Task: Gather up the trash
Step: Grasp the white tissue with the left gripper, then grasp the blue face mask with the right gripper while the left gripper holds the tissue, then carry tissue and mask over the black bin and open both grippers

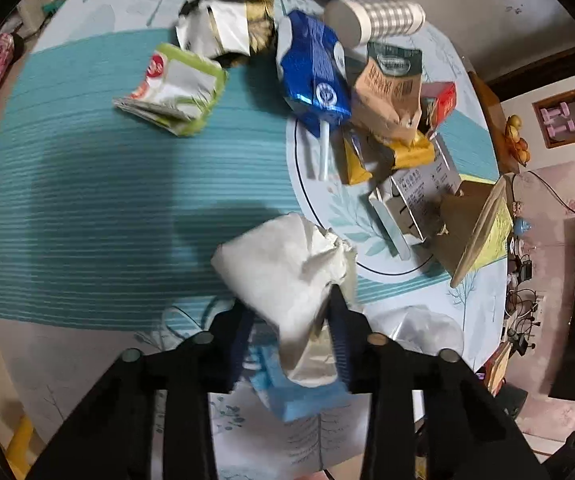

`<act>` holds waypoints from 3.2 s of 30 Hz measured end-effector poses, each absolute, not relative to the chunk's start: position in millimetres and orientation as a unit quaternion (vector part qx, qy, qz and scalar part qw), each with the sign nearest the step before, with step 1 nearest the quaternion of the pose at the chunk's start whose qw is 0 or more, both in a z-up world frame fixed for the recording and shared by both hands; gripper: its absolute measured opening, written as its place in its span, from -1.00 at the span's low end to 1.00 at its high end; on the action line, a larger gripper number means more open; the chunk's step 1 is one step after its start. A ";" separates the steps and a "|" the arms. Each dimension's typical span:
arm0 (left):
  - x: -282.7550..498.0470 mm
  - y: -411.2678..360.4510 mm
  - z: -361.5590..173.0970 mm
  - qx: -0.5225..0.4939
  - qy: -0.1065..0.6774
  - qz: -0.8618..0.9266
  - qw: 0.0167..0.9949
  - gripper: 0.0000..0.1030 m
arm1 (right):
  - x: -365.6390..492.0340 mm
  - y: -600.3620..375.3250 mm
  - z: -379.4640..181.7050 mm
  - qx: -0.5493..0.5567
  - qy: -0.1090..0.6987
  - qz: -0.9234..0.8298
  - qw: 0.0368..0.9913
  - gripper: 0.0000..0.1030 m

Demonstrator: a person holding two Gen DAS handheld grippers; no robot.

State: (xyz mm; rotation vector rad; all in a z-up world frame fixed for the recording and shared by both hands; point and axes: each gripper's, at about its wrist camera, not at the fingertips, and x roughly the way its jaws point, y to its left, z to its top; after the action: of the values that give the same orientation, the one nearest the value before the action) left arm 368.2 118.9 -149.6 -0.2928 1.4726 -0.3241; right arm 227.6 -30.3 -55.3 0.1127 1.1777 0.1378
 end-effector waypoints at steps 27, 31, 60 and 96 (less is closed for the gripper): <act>281.7 220.4 -113.7 -0.103 0.641 -0.086 0.756 -0.42 | 261.6 47.7 -125.6 -0.192 0.570 0.184 0.777 0.08; 276.4 213.7 -111.5 -0.098 0.639 -0.087 0.758 -0.41 | 265.7 48.6 -120.9 -0.177 0.567 0.187 0.782 -0.49; 118.5 25.2 -64.1 -0.004 0.597 -0.204 0.776 -0.41 | 66.5 -148.2 -32.8 0.133 0.516 0.158 0.831 -0.74; 57.4 -72.1 -369.9 0.144 0.615 -0.258 0.731 -0.28 | -17.2 -218.4 -359.5 0.273 0.619 -0.030 0.736 -0.67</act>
State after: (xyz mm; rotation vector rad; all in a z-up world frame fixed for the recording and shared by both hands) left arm 57.4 -72.1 -369.9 0.3176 1.3542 -0.5682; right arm -17.2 -218.4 -359.5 0.5998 1.3598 -0.0655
